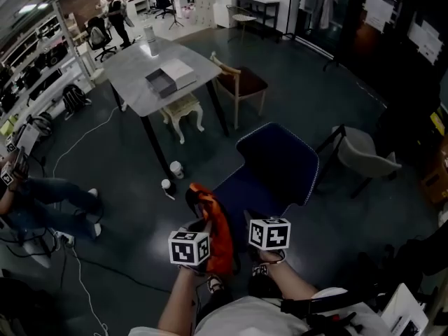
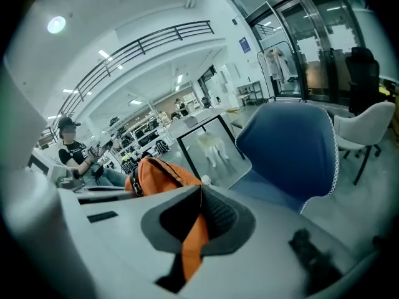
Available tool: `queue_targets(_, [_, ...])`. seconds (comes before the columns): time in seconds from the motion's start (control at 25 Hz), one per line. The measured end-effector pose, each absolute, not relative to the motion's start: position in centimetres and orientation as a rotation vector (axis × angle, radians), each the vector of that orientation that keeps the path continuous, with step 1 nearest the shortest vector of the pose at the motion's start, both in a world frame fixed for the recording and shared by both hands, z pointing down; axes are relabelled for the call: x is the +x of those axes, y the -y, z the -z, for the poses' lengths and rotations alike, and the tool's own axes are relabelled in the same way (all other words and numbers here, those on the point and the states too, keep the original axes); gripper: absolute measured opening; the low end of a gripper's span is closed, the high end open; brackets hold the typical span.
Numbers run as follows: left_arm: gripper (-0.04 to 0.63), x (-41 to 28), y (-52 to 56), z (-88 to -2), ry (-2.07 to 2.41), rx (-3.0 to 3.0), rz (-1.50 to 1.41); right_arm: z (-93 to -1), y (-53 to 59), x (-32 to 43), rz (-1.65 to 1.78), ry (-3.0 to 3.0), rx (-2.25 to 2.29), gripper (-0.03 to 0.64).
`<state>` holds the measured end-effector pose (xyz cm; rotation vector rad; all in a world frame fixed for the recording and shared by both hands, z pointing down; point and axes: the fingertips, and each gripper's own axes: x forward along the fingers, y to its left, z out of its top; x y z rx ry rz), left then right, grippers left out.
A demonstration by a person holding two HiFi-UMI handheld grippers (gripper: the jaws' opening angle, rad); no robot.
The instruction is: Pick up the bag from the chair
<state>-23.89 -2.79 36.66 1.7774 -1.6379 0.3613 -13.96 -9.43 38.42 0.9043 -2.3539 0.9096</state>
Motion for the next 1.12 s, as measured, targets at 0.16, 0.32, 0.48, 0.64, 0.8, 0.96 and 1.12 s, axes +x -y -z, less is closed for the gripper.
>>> queue_targets(0.16, [0.021,-26.1,0.8,-34.7,1.675,1.789,-0.328,-36.9,7.9,-16.9,-0.880,2.379,0.872,0.032])
queue_targets(0.32, [0.021,-28.4,-1.3,-33.5,1.697,1.810,-0.321,-36.1,6.0,-19.5,-0.868,2.398,0.873,0.032])
queue_targets(0.48, [0.022,-31.4,-3.5,-32.8,1.730,1.796,-0.321,-35.8,3.6,-22.2,-0.860,2.408,0.862,0.032])
queue_targets(0.64, [0.021,-34.3,-6.3,-32.6,1.759,1.760,-0.305,-35.4,1.3,-24.5,-0.851,2.416,0.846,0.032])
queue_targets(0.8, [0.021,-36.7,-8.9,-32.4,1.805,1.704,-0.256,-34.7,-0.4,-26.3,-0.819,2.428,0.811,0.032])
queue_targets(0.96, [0.021,-38.6,-11.3,-32.3,1.863,1.639,-0.192,-34.4,-1.6,-27.8,-0.799,2.444,0.763,0.032])
queue_targets(1.12, [0.021,-39.3,-13.8,-31.8,1.918,1.589,-0.142,-33.6,-2.8,-28.2,-0.774,2.471,0.736,0.032])
